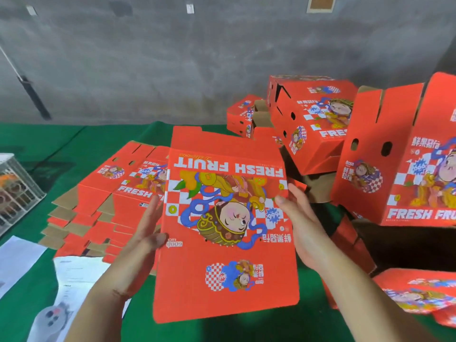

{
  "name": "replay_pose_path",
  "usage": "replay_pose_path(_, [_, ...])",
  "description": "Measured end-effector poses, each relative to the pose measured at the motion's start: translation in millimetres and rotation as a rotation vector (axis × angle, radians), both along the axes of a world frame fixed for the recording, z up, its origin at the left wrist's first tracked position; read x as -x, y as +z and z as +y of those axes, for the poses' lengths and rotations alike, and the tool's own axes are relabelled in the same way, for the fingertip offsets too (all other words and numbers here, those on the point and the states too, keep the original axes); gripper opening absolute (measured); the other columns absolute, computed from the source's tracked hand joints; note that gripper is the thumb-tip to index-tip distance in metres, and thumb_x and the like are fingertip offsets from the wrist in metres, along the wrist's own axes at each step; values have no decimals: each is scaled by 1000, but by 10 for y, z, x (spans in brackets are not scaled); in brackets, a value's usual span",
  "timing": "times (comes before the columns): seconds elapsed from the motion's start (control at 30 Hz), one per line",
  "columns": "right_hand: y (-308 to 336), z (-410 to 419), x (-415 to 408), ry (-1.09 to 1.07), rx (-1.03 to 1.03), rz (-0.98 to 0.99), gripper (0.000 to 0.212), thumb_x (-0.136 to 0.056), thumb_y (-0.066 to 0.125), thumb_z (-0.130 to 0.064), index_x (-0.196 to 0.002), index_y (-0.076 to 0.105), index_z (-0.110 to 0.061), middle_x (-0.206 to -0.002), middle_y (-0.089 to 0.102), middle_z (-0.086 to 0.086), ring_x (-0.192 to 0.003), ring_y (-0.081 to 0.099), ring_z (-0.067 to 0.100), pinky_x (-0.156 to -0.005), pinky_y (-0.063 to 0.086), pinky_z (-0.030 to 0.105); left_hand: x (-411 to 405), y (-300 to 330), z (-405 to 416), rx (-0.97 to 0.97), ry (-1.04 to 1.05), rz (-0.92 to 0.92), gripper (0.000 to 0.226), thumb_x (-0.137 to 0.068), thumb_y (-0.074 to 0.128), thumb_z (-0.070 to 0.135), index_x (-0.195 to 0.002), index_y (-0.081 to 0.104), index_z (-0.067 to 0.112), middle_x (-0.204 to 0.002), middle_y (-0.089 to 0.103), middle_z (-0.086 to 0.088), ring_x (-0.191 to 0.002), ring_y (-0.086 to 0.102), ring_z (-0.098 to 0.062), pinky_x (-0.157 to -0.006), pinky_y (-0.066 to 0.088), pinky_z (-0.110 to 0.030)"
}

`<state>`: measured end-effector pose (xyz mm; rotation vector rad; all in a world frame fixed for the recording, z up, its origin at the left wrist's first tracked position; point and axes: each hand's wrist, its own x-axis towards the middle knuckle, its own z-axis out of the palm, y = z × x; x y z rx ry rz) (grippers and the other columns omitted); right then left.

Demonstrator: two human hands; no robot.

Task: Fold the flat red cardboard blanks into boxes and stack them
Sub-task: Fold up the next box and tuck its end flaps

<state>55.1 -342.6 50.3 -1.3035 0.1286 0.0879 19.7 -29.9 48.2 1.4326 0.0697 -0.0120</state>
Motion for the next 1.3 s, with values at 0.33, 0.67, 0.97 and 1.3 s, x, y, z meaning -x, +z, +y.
replay_pose_path(0.33, [-209, -172, 90, -147, 307, -118, 85, -92, 71, -35, -161, 22, -34, -126, 55, -2, -99, 65, -12, -72, 48, 4, -11, -646, -349, -275, 71, -155, 80, -90, 58, -22, -126, 51, 49, -112, 73, 11, -103, 69, -9, -83, 55, -17])
replay_pose_path(0.67, [-242, -423, 379, -218, 470, -154, 72, -78, 78, -57, -137, 38, -63, -126, 46, -5, -107, 63, -2, -85, 57, 34, 94, -835, -667, -157, 70, -76, 59, -82, 73, 50, -133, 45, 47, -124, 71, 3, -110, 72, -17, -87, 56, -38])
replay_pose_path(0.97, [-539, -462, 560, -247, 372, -130, 49, -79, 78, -52, -115, 45, -57, -118, 61, -31, -113, 63, -6, -85, 50, 24, 2, -774, -936, -28, 326, 161, 53, -83, 34, 76, -94, 60, 32, -83, 72, -13, -74, 76, -32, -61, 61, -48])
replay_pose_path(1.3, [-618, -435, 611, -257, 407, -155, 54, -95, 71, -19, -137, 50, -46, -138, 53, -10, -117, 60, -6, -98, 52, 29, -44, -833, -875, -16, 339, 27, 35, -93, 36, 37, -113, 63, 43, -95, 59, -17, -72, 68, -35, -68, 59, -53])
